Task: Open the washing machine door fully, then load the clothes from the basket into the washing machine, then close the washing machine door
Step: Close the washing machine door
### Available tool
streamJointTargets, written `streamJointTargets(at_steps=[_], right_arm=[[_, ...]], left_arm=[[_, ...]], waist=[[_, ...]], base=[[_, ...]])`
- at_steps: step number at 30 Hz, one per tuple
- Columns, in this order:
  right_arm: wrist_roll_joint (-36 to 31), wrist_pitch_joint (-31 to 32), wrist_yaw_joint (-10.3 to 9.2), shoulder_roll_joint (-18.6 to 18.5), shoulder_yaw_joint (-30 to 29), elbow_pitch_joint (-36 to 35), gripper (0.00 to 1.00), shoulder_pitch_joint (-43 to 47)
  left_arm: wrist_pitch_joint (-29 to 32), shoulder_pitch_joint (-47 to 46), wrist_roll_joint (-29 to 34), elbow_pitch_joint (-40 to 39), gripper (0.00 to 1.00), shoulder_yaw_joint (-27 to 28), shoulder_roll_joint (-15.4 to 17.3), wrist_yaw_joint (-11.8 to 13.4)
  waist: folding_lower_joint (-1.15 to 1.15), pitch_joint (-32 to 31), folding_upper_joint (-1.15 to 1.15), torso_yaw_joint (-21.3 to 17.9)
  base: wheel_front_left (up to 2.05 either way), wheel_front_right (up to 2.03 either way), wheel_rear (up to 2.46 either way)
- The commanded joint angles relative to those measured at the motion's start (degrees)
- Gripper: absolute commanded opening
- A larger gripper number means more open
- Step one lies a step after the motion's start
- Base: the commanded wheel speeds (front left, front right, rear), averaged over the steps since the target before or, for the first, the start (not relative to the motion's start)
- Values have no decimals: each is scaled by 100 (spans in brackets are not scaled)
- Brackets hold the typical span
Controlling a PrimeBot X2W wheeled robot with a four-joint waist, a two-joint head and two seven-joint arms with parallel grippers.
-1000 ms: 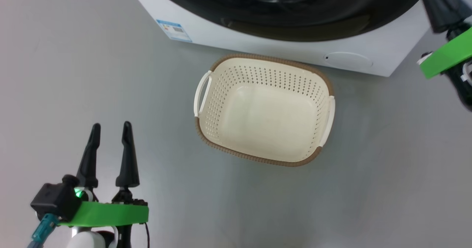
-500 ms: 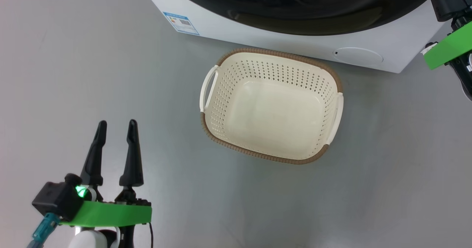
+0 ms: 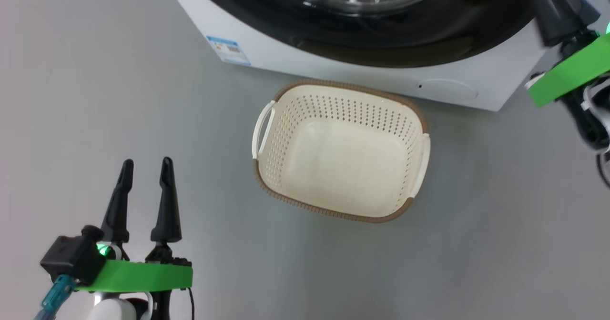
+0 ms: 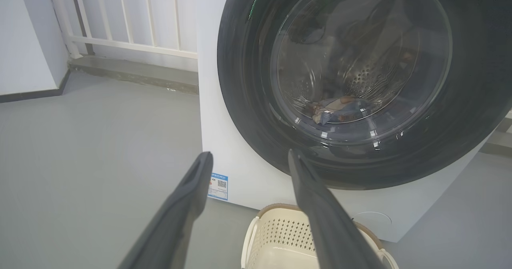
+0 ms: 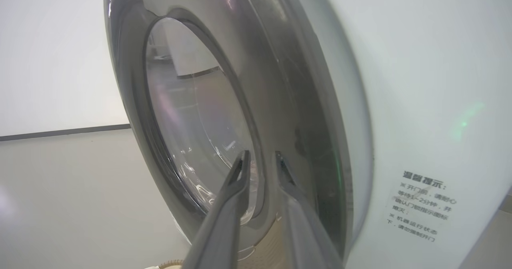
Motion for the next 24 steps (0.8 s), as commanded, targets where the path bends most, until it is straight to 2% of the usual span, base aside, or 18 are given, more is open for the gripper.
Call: streamJointTargets(at_steps=[1, 11, 24], right_arm=[[27, -46, -14, 38, 11, -171, 100, 267], [29, -46, -14, 309, -297, -627, 100, 1071], [-232, -46, -14, 748, -1059, -1170, 100, 2462]], left_arm=[[-37, -85, 108, -68, 100, 224, 124, -14], [-37, -16, 295, 107, 100, 339, 205, -72], [-37, 265, 241, 352, 100, 393, 468, -90]], waist=[[0, -191, 0, -123], [0, -862, 0, -659], [0, -1745, 0, -1754]], base=[[0, 0, 0], [0, 0, 0], [0, 0, 0]])
